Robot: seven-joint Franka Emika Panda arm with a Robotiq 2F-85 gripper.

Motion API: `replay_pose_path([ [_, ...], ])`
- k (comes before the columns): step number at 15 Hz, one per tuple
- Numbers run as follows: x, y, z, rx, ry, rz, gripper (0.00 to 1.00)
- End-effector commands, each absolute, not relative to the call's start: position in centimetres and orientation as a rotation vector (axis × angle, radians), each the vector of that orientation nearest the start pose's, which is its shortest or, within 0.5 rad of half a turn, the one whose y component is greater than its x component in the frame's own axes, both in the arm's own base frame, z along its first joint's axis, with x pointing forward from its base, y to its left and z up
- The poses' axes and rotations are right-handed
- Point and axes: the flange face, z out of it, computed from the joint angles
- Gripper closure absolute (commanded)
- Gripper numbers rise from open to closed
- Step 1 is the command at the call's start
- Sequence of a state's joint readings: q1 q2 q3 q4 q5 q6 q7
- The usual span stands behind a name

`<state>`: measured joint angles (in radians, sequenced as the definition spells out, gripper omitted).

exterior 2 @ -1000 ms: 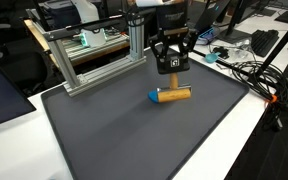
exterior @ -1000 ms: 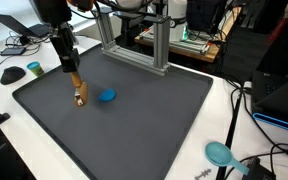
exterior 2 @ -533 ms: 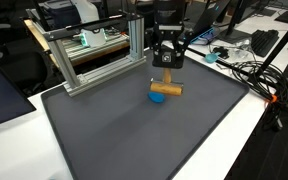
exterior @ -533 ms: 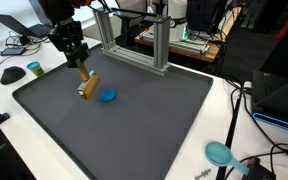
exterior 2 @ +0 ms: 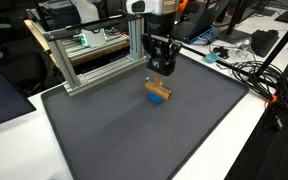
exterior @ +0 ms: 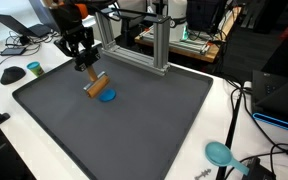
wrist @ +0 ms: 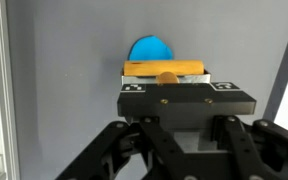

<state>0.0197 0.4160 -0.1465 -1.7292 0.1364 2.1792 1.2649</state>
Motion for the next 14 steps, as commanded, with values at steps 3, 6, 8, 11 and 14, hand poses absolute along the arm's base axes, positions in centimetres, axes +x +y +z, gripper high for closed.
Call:
replay_pose_path([
  [3, 65.4, -6.7, 33.9, -2.264, 2.087, 0.008, 0.53],
  [6, 65.2, -6.7, 33.7, -2.261, 2.089, 0.008, 0.53],
  [8, 65.7, -6.4, 33.1, -2.279, 2.108, -0.052, 0.78],
  [11, 65.6, -6.1, 32.5, -2.325, 2.085, -0.058, 0.78],
  [14, 65.4, -5.6, 32.0, -2.345, 2.073, -0.052, 0.78],
])
